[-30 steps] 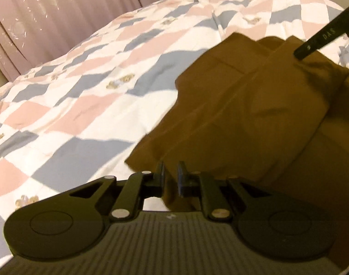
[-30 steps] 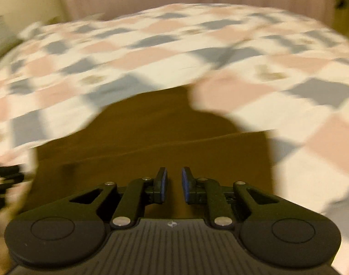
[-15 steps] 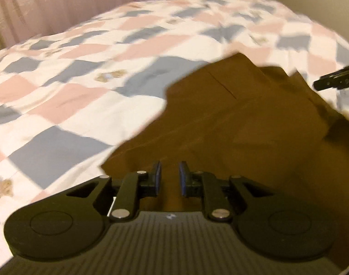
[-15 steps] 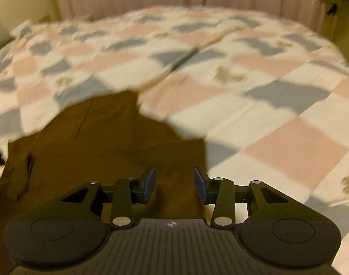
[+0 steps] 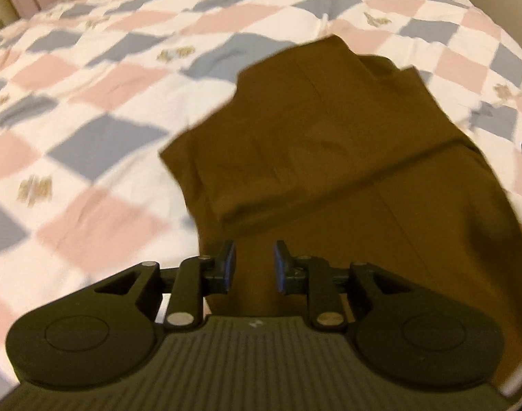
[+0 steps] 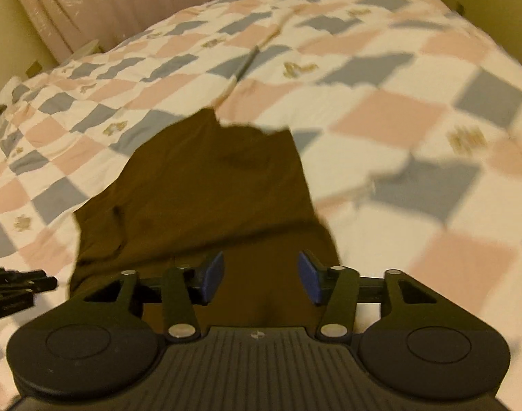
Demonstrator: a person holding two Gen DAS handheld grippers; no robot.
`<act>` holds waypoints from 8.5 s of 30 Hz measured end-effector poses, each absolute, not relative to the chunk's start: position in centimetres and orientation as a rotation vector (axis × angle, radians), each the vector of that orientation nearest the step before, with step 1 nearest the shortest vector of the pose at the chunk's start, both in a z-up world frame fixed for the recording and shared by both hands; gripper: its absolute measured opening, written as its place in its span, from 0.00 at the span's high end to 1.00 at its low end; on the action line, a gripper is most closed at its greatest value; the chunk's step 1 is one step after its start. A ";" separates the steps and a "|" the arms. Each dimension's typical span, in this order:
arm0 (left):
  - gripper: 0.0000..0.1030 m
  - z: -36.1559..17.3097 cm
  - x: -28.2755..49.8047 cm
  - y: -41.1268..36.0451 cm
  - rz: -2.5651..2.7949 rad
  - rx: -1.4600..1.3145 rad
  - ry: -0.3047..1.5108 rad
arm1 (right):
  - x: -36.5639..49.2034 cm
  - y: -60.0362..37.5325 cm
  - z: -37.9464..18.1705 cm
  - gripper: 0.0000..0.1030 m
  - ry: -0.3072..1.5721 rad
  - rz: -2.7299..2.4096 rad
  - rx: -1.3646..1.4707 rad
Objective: Fold clothes
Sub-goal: 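Open both grippers and release the folded shirt, then move both open grippers to the end of the long folded brown shirt, then grasp the shirt end with the right gripper while the left gripper grasps beside it, then lift the shirt end with both grippers and fold it over the other half, then open both grippers and release the half-folded shirt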
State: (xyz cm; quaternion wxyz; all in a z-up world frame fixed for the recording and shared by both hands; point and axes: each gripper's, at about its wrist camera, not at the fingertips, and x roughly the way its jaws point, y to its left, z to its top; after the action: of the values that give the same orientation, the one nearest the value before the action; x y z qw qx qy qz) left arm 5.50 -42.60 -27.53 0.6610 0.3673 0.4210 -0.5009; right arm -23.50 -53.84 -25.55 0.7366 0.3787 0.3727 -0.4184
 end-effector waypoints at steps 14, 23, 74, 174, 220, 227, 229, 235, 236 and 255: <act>0.62 -16.0 -6.5 -32.2 -0.933 0.723 0.820 | -30.3 -45.5 -17.9 0.27 0.850 -0.685 0.715; 0.60 -14.5 -15.0 -27.0 -0.826 0.617 0.883 | -37.7 -42.5 -17.4 0.22 0.928 -0.569 0.652; 0.19 -37.4 19.1 -54.6 -1.625 0.930 0.773 | -13.2 -80.3 -40.6 0.28 1.035 -0.128 0.585; 0.92 -37.1 -14.6 -22.0 -1.557 1.488 0.356 | -38.0 -40.7 -33.3 0.87 1.081 0.033 0.123; 0.82 -36.8 -14.8 -24.9 -1.143 0.811 0.844 | -34.8 -39.6 -37.3 0.93 0.971 -0.259 0.455; 0.81 -32.5 -10.1 -21.2 -1.041 0.721 0.759 | -34.4 -44.3 -32.6 0.78 0.842 -0.376 0.418; 0.82 -34.6 -8.9 -20.8 -0.993 0.780 0.779 | -33.2 -46.1 -34.0 0.77 0.867 -0.428 0.372; 0.83 -34.6 -6.8 -19.1 -1.014 0.767 0.791 | -33.0 -48.8 -34.5 0.78 0.953 -0.445 0.360; 0.83 -33.3 -6.6 -19.2 -1.008 0.739 0.765 | -33.0 -49.1 -33.8 0.77 0.938 -0.441 0.349; 0.79 -30.9 -27.9 -30.2 -0.823 0.672 0.654 | -31.4 -55.6 -35.3 0.66 0.969 0.105 -0.002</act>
State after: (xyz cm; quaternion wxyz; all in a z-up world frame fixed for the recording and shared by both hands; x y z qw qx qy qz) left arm -27.89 -30.23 -30.89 0.8117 0.3147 0.3061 -0.3853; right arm -31.38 -55.56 -35.31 0.8836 -0.0010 0.4655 0.0506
